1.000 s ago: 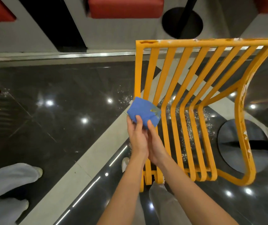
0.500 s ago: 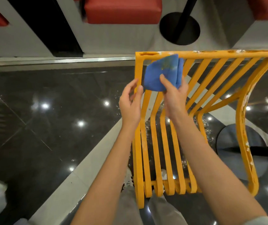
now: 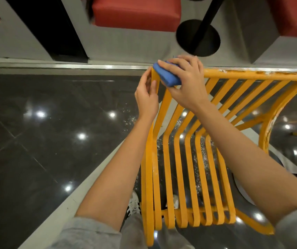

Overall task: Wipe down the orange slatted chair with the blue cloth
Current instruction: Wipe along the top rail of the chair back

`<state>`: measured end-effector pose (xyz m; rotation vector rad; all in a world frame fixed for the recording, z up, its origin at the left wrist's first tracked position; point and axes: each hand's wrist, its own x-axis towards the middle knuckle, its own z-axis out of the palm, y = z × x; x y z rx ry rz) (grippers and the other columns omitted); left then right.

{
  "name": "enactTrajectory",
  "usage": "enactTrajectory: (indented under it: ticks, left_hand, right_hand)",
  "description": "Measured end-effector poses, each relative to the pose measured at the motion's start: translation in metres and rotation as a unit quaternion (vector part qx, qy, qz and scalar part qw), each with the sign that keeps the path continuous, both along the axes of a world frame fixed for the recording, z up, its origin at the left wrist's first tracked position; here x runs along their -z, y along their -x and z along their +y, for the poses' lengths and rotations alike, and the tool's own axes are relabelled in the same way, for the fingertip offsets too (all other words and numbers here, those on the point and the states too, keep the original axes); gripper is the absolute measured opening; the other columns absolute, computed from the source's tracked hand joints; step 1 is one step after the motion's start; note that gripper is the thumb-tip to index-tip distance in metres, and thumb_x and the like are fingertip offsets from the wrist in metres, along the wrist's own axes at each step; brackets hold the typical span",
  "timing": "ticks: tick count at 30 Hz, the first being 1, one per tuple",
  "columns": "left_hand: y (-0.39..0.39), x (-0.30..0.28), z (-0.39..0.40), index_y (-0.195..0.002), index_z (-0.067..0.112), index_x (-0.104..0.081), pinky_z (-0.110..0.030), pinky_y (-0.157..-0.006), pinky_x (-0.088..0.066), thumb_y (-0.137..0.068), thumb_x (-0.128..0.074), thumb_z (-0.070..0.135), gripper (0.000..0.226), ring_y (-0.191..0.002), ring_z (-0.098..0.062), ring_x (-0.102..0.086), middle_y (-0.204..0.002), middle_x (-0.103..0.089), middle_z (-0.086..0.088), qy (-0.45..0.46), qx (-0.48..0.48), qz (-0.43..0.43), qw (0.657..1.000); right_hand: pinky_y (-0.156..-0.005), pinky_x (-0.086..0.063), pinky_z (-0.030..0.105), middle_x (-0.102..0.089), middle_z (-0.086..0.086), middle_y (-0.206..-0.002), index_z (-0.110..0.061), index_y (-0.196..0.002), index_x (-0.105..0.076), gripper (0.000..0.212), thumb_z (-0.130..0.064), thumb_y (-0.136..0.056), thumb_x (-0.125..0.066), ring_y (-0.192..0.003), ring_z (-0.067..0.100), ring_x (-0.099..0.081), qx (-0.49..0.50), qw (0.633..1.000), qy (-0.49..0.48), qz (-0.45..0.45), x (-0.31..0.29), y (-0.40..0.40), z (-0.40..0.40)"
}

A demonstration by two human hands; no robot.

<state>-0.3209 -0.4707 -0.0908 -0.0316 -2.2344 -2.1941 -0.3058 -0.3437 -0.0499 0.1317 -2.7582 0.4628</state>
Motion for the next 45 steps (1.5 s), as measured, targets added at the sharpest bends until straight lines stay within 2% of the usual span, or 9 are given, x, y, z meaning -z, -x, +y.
enactTrajectory:
  ticks: [5,15,19,24,33,36,39,43,45]
  left_hand:
    - [0.003,-0.002,-0.001,-0.128,0.001,-0.057,-0.014,-0.095,-0.047,-0.098,-0.053,0.005,0.031,-0.111,-0.011,-0.061,-0.116,-0.064,-0.001,-0.001,-0.009,-0.006,1.000]
    - [0.007,0.001,-0.005,-0.132,0.002,-0.057,-0.010,-0.093,-0.047,-0.096,-0.056,0.003,0.036,-0.111,-0.006,-0.060,-0.122,-0.065,-0.004,-0.005,-0.011,-0.032,0.999]
    - [0.008,0.003,-0.006,-0.131,0.002,-0.058,-0.012,-0.094,-0.047,-0.095,-0.056,0.001,0.037,-0.113,-0.008,-0.060,-0.119,-0.064,0.002,-0.003,-0.012,-0.032,0.999]
    - [0.010,0.003,-0.004,-0.133,0.002,-0.056,-0.006,-0.093,-0.045,-0.095,-0.057,0.004,0.038,-0.114,-0.006,-0.058,-0.125,-0.064,-0.003,0.008,-0.010,-0.045,0.999]
    - [0.011,0.005,-0.006,-0.133,0.003,-0.057,-0.012,-0.096,-0.047,-0.094,-0.059,0.003,0.038,-0.108,0.004,-0.059,-0.122,-0.065,0.001,0.009,-0.011,-0.055,0.998]
    - [0.010,0.003,-0.004,-0.131,0.003,-0.059,-0.014,-0.095,-0.049,-0.093,-0.060,0.003,0.037,-0.107,-0.002,-0.062,-0.118,-0.067,0.001,0.004,-0.025,-0.064,0.998]
    - [0.009,0.001,-0.002,-0.134,0.003,-0.057,-0.016,-0.094,-0.050,-0.092,-0.061,-0.001,0.043,-0.104,-0.002,-0.065,-0.113,-0.069,0.002,-0.026,-0.045,-0.086,0.995]
    - [0.011,0.000,-0.001,-0.147,0.007,-0.039,-0.009,-0.084,-0.050,-0.091,-0.062,-0.001,0.061,-0.091,0.003,-0.067,-0.098,-0.070,0.003,-0.031,-0.049,-0.104,0.993]
    - [0.011,0.001,-0.001,-0.149,0.009,-0.036,-0.009,-0.081,-0.050,-0.091,-0.062,0.000,0.064,-0.092,-0.001,-0.067,-0.106,-0.069,-0.002,-0.028,-0.050,-0.104,0.993]
  right_hand:
    - [-0.090,-0.046,0.043,-0.061,0.006,-0.121,-0.021,-0.135,-0.058,0.049,-0.009,-0.087,-0.053,-0.107,0.026,-0.056,-0.032,0.993,0.105,-0.035,-0.006,0.017,0.003]
    - [-0.094,-0.044,0.039,-0.067,0.004,-0.118,-0.016,-0.117,-0.071,0.055,0.010,-0.072,-0.052,-0.112,0.024,-0.055,0.008,0.986,0.163,0.016,-0.002,0.012,0.010]
    - [-0.099,-0.040,0.030,-0.067,0.003,-0.122,-0.015,-0.118,-0.071,0.041,0.004,-0.084,-0.058,-0.115,0.024,-0.055,-0.039,0.987,0.156,0.010,0.007,0.002,0.001]
    - [-0.094,-0.046,0.039,-0.069,0.002,-0.114,-0.013,-0.114,-0.072,0.049,0.012,-0.075,-0.057,-0.110,0.021,-0.057,-0.007,0.985,0.171,0.013,-0.008,0.006,0.025]
    - [-0.092,-0.049,0.039,-0.070,0.001,-0.116,-0.014,-0.121,-0.067,0.051,0.008,-0.079,-0.052,-0.109,0.019,-0.060,-0.054,0.984,0.156,-0.072,-0.023,0.014,0.028]
    - [-0.078,-0.051,0.048,-0.070,-0.001,-0.093,-0.018,-0.103,-0.070,0.025,-0.016,-0.083,-0.057,-0.088,0.020,-0.063,-0.013,0.978,0.151,-0.146,-0.036,0.041,0.022]
    - [-0.075,-0.051,0.046,-0.071,0.000,-0.086,-0.021,-0.097,-0.071,0.030,-0.038,-0.078,-0.055,-0.081,0.021,-0.063,-0.016,0.972,0.135,-0.192,-0.040,0.055,-0.008]
    - [-0.085,-0.051,0.041,-0.073,-0.006,-0.087,-0.022,-0.085,-0.072,0.014,-0.029,-0.078,-0.064,-0.090,0.015,-0.067,-0.006,0.936,0.260,-0.237,-0.043,0.064,0.006]
    - [-0.069,-0.041,0.037,-0.055,-0.002,-0.070,-0.018,-0.064,-0.056,0.022,-0.033,-0.074,-0.068,-0.070,0.017,-0.052,0.060,0.933,0.217,-0.282,-0.050,0.080,0.015]
